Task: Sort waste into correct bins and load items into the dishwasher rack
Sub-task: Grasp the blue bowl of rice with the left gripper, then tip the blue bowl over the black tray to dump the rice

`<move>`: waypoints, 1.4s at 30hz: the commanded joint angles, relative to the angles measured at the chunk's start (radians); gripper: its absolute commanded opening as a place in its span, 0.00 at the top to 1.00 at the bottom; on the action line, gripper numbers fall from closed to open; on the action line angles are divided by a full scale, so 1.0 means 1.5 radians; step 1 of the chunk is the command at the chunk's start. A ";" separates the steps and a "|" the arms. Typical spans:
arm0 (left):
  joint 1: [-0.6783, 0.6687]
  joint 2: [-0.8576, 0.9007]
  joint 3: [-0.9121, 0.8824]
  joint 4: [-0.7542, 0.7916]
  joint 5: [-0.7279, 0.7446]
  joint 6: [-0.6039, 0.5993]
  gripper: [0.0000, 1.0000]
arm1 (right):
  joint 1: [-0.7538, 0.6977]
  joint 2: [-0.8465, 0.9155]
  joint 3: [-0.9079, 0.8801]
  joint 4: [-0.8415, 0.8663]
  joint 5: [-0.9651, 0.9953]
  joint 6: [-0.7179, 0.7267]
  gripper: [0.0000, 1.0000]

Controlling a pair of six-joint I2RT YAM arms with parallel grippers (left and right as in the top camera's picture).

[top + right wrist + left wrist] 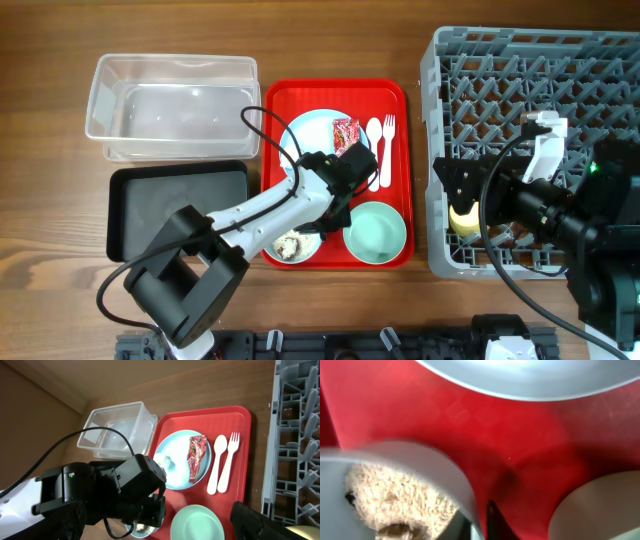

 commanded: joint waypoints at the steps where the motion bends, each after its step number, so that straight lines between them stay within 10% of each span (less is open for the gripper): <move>1: -0.003 0.006 -0.005 0.005 -0.022 -0.004 0.96 | -0.002 0.000 -0.001 0.000 -0.016 0.003 0.07; 21: 0.107 -0.292 0.036 -0.066 0.037 0.077 0.96 | -0.002 0.000 -0.001 0.010 -0.011 0.003 0.07; 42: 0.720 -0.302 -0.124 -0.051 0.731 0.475 0.96 | -0.002 0.000 -0.001 0.011 -0.011 0.020 0.07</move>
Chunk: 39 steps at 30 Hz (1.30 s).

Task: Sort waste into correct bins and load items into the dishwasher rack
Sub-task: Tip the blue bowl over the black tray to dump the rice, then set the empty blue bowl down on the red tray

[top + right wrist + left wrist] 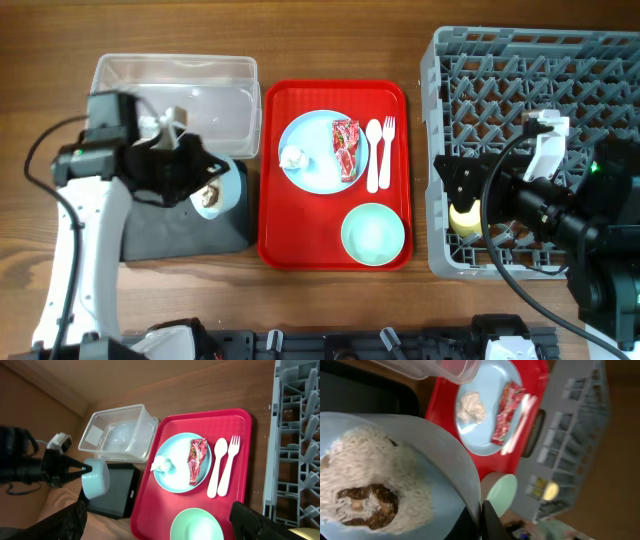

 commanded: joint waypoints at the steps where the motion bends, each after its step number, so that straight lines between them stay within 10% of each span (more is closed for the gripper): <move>1: 0.092 0.015 -0.086 0.036 0.258 0.134 0.96 | -0.002 0.000 -0.001 0.002 -0.011 0.009 0.07; 13: 0.194 0.095 -0.175 0.062 0.492 0.255 0.96 | -0.002 0.000 -0.001 0.003 -0.011 0.009 0.07; 39: 0.200 0.112 -0.178 0.049 0.547 0.298 0.96 | -0.002 0.000 -0.001 0.020 -0.011 0.010 0.06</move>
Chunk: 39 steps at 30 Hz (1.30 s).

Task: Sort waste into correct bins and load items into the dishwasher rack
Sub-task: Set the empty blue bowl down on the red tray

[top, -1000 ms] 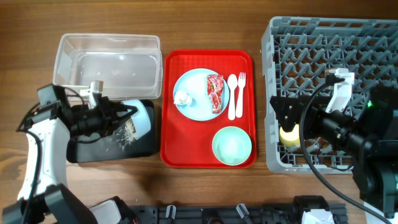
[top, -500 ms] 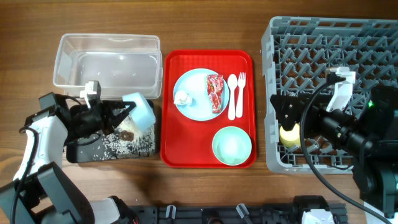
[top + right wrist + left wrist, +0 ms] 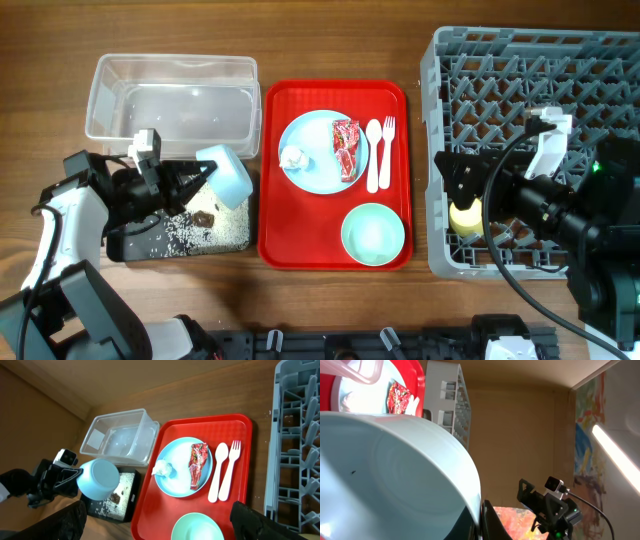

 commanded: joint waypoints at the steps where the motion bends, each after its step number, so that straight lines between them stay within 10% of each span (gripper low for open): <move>1: 0.006 0.006 -0.006 0.012 0.006 0.034 0.96 | -0.002 0.000 -0.001 0.004 -0.011 0.003 0.06; 15: -0.122 -0.038 0.053 -0.106 -0.100 -0.032 0.96 | -0.002 0.000 -0.001 0.005 -0.027 0.003 0.06; 26: -0.583 -0.081 0.085 0.117 -0.763 -0.475 0.96 | -0.002 0.000 -0.001 0.004 -0.027 0.004 0.06; 35: -0.814 -0.032 0.085 0.154 -1.050 -0.546 0.89 | -0.002 0.000 -0.001 0.006 -0.026 0.003 0.05; 39: -0.858 -0.011 0.088 0.174 -1.068 -0.533 0.72 | -0.002 0.000 -0.001 0.005 -0.027 0.003 0.05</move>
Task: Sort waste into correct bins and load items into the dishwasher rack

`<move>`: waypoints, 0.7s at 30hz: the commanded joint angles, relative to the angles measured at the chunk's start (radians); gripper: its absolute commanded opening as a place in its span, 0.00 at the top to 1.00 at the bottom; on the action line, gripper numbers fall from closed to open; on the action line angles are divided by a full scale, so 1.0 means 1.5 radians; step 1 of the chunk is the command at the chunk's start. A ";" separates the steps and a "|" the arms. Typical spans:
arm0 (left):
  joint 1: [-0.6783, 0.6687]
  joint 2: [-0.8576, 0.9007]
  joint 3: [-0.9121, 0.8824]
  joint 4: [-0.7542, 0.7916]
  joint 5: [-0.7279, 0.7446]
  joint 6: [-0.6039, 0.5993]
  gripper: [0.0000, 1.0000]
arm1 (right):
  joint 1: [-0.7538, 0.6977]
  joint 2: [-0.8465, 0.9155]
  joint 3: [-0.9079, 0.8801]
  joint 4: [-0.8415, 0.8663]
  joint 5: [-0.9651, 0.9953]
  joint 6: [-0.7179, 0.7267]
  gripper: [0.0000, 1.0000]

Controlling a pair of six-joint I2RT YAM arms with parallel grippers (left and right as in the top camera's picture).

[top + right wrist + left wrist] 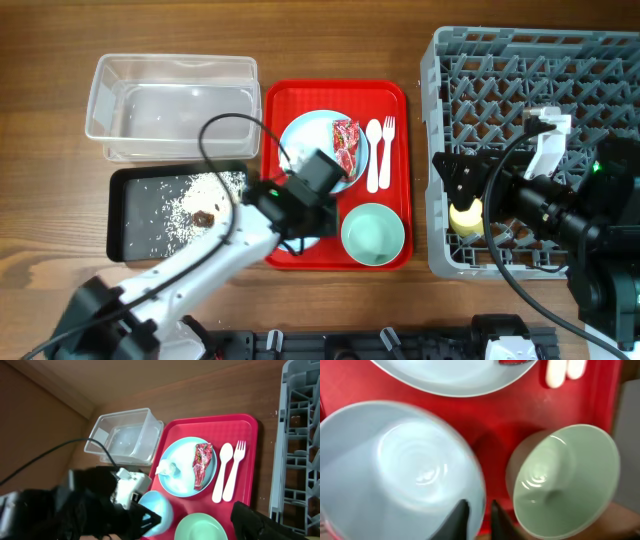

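My left gripper is shut on the rim of an empty light-blue bowl, one finger inside and one outside, at the front left of the red tray. In the overhead view the arm mostly hides the bowl. A green bowl stands right beside it. The blue plate carries a red wrapper and a crumpled tissue. A white spoon and fork lie next to the plate. My right gripper hangs open over the grey dish rack.
The black tray at the left holds scattered rice and a brown lump. Behind it stands a clear plastic bin. A yellow item sits in the rack near my right gripper. The left arm's cable arches over the tray's left edge.
My left gripper held the bowl tipped over the black tray at the far left. It is now at the front left of the red tray beside the green bowl. The right arm has not moved.
First my left gripper was at the bowl of rice on the red tray. Then it held the full bowl by the black tray. After that the bowl was tipped and the food lay in the black tray. Now the emptied bowl is back at the red tray.
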 commanded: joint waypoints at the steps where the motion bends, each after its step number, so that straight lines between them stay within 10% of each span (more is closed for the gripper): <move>1: -0.037 0.020 0.013 0.009 -0.091 -0.010 0.63 | -0.002 0.000 -0.001 0.003 -0.012 0.003 0.06; 8: -0.026 0.009 0.218 -0.142 -0.187 0.048 0.32 | -0.002 0.000 -0.001 0.005 -0.012 0.003 0.05; 21: 0.108 0.179 0.233 -0.050 -0.220 0.093 0.32 | -0.002 0.000 -0.001 -0.004 -0.012 0.004 0.05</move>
